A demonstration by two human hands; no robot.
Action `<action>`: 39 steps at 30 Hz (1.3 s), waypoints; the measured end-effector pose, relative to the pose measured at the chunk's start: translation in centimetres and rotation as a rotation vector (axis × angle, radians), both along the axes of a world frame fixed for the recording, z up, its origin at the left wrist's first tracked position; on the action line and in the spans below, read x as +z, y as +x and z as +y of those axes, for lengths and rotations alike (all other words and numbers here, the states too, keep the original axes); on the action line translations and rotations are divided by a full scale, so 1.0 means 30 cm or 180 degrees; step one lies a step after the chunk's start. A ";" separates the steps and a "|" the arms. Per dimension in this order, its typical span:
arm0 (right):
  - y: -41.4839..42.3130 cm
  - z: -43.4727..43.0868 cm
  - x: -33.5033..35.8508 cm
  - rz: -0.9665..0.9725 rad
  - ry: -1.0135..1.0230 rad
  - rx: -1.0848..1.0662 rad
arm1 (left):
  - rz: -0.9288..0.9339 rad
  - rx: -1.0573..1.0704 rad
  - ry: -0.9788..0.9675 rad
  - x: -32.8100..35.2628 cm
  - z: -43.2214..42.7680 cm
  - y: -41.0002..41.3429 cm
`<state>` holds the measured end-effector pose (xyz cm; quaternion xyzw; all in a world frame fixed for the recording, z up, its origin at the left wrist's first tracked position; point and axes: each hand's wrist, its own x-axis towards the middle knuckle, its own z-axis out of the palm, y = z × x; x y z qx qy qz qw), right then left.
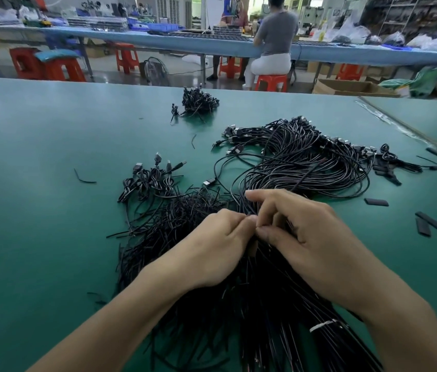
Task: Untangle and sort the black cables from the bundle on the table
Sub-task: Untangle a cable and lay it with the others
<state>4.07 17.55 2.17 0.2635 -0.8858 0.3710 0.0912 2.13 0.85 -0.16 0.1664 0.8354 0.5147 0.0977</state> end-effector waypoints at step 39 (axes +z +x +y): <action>0.009 0.010 0.015 -0.0211 0.0163 -0.0051 | -0.0651 -0.0585 -0.0509 0.049 -0.032 0.005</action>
